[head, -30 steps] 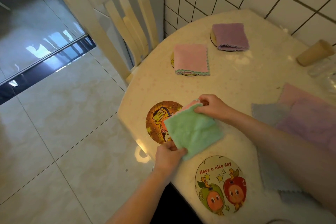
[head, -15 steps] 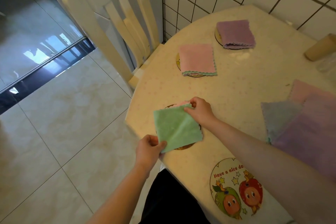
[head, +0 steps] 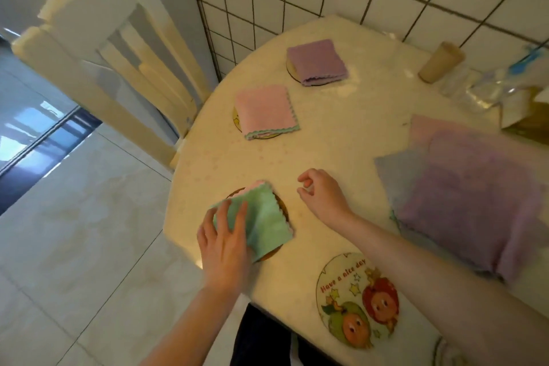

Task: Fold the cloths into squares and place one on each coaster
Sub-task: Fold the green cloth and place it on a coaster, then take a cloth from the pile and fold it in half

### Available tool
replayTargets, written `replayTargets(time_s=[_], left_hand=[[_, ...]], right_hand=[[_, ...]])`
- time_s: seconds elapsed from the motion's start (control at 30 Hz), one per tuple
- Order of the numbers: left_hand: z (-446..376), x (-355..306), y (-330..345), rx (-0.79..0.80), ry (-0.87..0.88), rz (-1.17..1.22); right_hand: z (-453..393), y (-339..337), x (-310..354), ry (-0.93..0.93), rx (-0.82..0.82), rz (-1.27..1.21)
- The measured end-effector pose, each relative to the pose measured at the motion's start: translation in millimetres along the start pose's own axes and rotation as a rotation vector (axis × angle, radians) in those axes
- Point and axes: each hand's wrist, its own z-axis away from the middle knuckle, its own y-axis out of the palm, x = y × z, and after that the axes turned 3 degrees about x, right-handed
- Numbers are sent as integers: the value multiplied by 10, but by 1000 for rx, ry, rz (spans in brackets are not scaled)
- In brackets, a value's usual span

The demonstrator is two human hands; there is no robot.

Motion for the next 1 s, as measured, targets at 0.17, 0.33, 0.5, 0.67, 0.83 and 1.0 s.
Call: replayTargets(time_s=[0.17,0.33,0.5,0.67,0.83,1.0], left_hand=[[-156,-445,30,13,77,-1],[0,-1576,285,55,347,97],[231,-2659,605,139,609,94],[215,-3253,788,221,795,42],[52,-3555,728,323,835,-69],[-47,-3644,650,392,801,-77]], right_hand=[[415,-516,-655,42,-65,-19],[1074,-1051,-1592,40,-142,21],[1786,-1442,-2465,-11,-251,377],[2134,-1695,-3026,19,-150,527],[2093,-1778,-3152,-54,-119,424],[2041,-1851,-3187,-58,-151,348]])
